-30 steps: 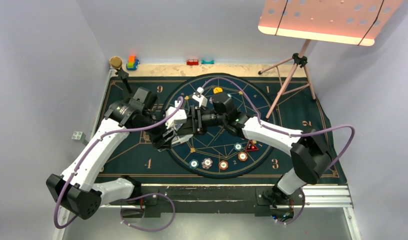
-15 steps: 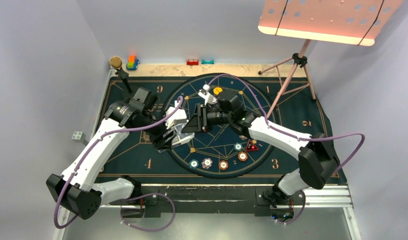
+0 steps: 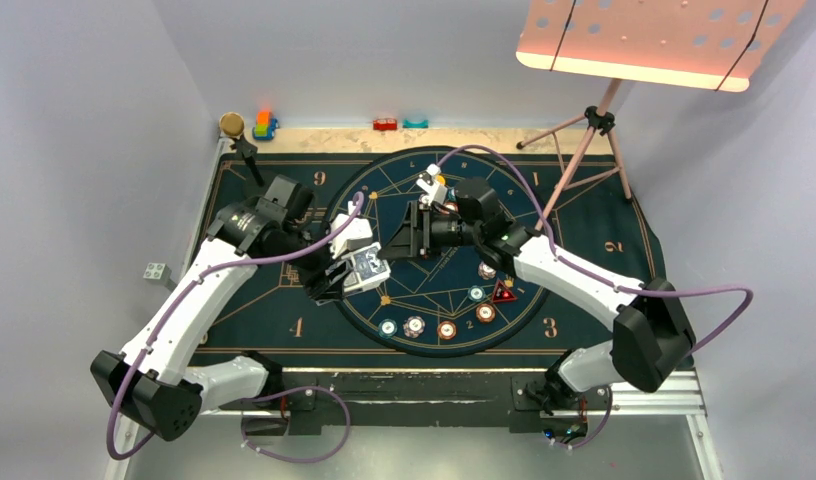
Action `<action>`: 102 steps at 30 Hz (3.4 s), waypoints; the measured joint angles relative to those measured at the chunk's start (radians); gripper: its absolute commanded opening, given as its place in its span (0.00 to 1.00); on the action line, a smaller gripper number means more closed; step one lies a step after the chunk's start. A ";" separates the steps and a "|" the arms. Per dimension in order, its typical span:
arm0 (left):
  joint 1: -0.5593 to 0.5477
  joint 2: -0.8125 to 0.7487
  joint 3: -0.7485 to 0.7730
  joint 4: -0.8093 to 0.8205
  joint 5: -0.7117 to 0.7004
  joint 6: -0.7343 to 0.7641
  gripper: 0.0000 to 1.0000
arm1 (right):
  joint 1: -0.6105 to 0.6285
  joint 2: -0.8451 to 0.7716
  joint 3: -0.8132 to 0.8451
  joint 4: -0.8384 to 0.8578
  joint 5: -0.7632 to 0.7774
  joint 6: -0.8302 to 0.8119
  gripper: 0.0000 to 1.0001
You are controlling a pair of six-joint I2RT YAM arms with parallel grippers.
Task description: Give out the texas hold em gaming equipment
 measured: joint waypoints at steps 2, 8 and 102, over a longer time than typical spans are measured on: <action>0.000 -0.002 0.000 0.000 0.003 -0.001 0.21 | 0.001 0.001 -0.011 0.028 -0.005 0.020 0.80; 0.000 -0.002 0.001 0.004 0.002 -0.005 0.23 | 0.046 0.088 -0.017 0.190 -0.054 0.114 0.82; -0.070 -0.060 -0.095 0.175 -0.108 0.066 0.16 | 0.075 0.190 -0.007 0.356 -0.141 0.240 0.68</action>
